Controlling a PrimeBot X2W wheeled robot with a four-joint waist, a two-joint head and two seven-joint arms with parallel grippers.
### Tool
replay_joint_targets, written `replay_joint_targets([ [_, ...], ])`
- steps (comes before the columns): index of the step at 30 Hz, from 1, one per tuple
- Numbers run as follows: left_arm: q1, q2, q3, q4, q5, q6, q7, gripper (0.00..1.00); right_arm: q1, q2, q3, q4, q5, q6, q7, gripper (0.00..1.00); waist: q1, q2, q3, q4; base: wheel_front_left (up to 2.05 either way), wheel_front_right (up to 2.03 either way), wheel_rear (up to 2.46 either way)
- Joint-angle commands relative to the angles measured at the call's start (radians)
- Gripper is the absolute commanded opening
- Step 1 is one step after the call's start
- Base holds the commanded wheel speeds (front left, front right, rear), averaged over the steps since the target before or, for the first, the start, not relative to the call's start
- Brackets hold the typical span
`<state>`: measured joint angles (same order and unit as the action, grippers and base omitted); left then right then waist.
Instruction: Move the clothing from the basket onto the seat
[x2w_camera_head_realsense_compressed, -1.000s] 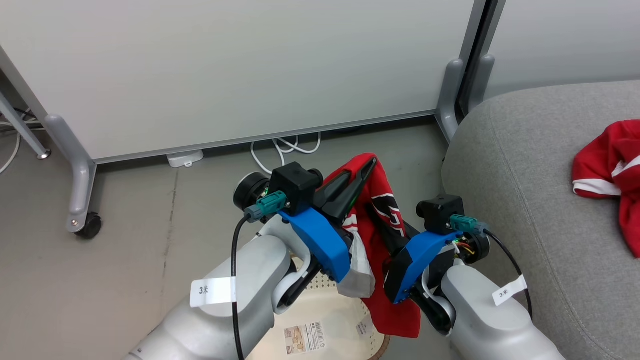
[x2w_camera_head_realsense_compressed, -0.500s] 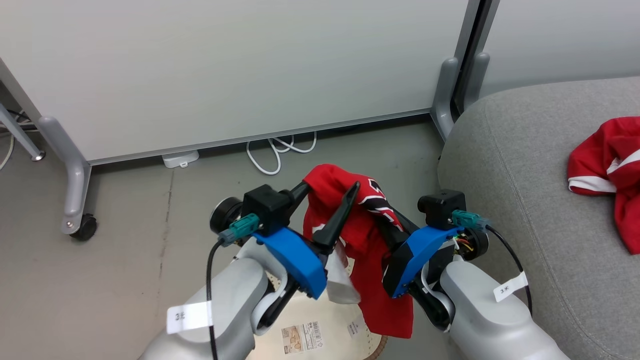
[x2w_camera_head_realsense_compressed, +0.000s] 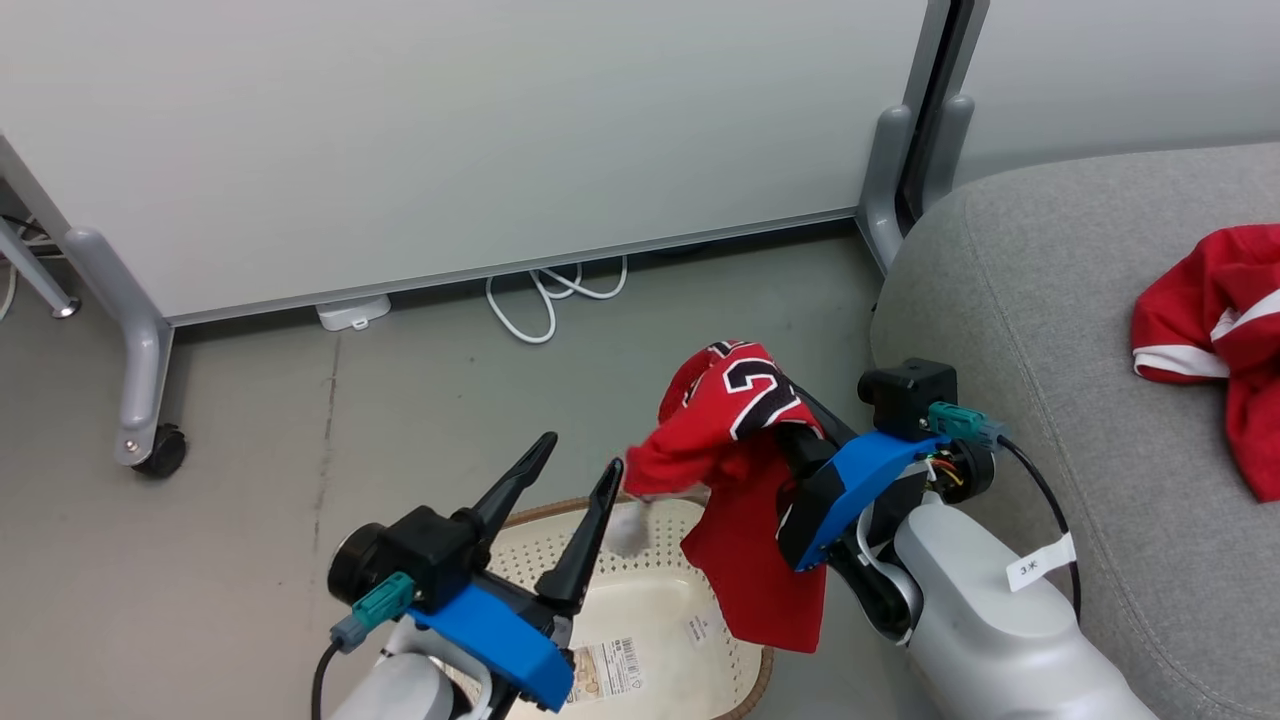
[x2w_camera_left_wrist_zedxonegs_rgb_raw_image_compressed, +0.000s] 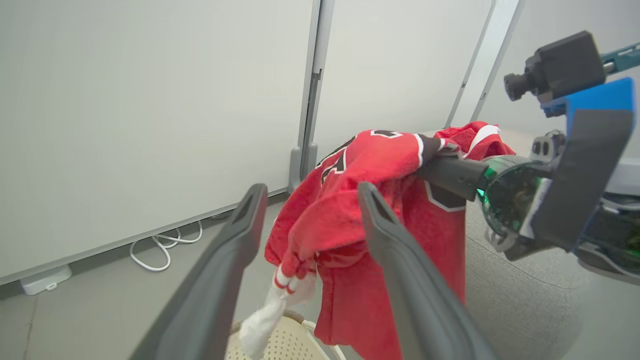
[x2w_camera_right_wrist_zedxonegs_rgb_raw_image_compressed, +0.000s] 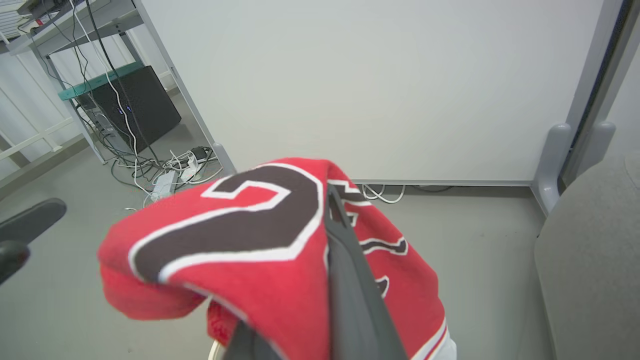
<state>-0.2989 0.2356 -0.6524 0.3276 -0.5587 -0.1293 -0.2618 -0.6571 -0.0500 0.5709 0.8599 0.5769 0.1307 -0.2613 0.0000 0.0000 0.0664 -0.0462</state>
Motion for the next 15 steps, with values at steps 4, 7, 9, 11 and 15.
replay_joint_targets([
  [4,0.087,-0.001,0.112,-0.055,0.095,-0.002,-0.005,1.00,0.019,-0.001,-0.030,-0.016,-0.022,0.000,-0.005,0.00,0.0000,0.0000,-0.005,0.004,0.00,0.00,0.00],
  [7,0.117,-0.008,0.154,-0.068,0.132,-0.002,-0.005,1.00,0.028,-0.001,-0.039,-0.021,-0.028,0.000,-0.005,0.00,0.0000,0.0000,-0.007,0.005,0.00,0.00,0.00],
  [9,0.144,-0.013,0.199,-0.074,0.158,-0.002,-0.005,1.00,0.032,-0.001,-0.046,-0.025,-0.031,0.000,-0.005,0.00,0.0000,0.0000,-0.008,0.005,0.00,0.00,0.00],
  [11,0.164,-0.026,0.241,-0.080,0.176,-0.002,-0.005,1.00,0.034,-0.001,-0.051,-0.027,-0.036,0.000,-0.005,0.00,0.0000,0.0000,-0.010,0.004,0.00,0.00,0.00],
  [15,0.199,-0.044,0.300,-0.088,0.193,-0.002,-0.005,1.00,0.040,-0.001,-0.057,-0.029,-0.039,0.000,-0.005,0.00,0.0000,0.0000,-0.011,0.004,0.00,0.00,0.00],
])
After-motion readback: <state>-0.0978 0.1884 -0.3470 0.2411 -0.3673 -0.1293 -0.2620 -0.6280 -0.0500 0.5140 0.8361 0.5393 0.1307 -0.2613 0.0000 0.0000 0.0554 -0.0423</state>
